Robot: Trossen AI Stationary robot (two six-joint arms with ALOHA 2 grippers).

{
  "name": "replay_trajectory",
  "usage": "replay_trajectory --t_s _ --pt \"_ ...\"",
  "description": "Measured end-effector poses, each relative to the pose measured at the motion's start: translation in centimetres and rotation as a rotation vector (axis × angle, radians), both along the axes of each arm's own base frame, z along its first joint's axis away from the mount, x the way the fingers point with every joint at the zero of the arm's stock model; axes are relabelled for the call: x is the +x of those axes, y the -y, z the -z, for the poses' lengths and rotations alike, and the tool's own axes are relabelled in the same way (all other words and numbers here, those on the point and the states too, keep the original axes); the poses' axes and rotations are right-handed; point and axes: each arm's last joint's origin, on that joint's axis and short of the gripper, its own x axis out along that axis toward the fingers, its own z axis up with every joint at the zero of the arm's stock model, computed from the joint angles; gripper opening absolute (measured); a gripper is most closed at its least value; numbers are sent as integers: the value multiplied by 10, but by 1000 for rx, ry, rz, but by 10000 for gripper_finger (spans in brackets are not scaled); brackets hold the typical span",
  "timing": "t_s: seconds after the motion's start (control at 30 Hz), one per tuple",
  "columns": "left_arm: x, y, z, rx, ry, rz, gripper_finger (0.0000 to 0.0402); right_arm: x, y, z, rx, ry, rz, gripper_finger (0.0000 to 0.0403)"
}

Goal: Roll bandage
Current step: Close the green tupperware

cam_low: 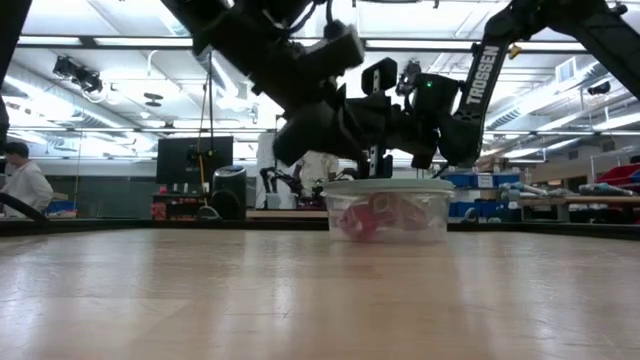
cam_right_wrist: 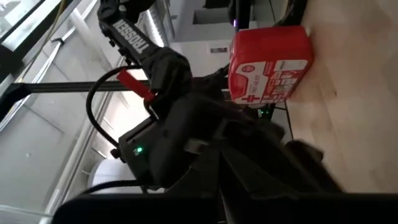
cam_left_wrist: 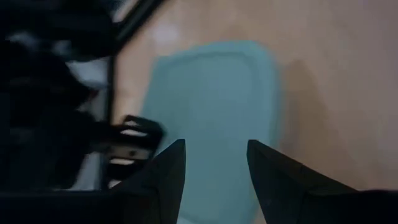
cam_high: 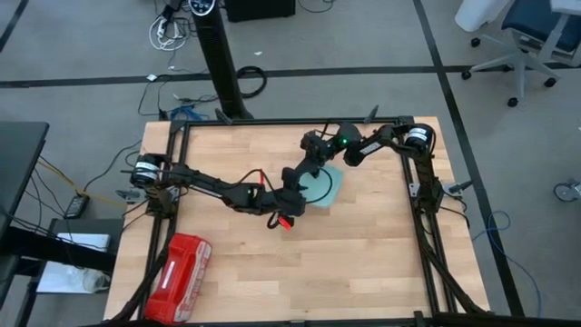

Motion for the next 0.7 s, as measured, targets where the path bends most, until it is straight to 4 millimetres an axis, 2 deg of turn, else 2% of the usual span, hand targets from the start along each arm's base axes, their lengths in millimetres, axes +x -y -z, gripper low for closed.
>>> replay_trajectory --t_s 0.13,0.33,0.43,0.57,0.7 --pt "5 -5 -8 -105 66 -58 177 -2 4 -1 13 -8 11 8" --pt "2 -25 -3 -239 44 -172 177 -10 3 0 79 -67 6 8" --pt "2 -30 -2 -264 34 -165 177 -23 0 -4 73 -67 13 8" --pt "7 -33 4 -299 40 -134 177 -49 -9 -15 52 -37 57 8" --pt "10 -37 5 -345 82 -141 177 -73 -19 -17 42 -29 101 8"
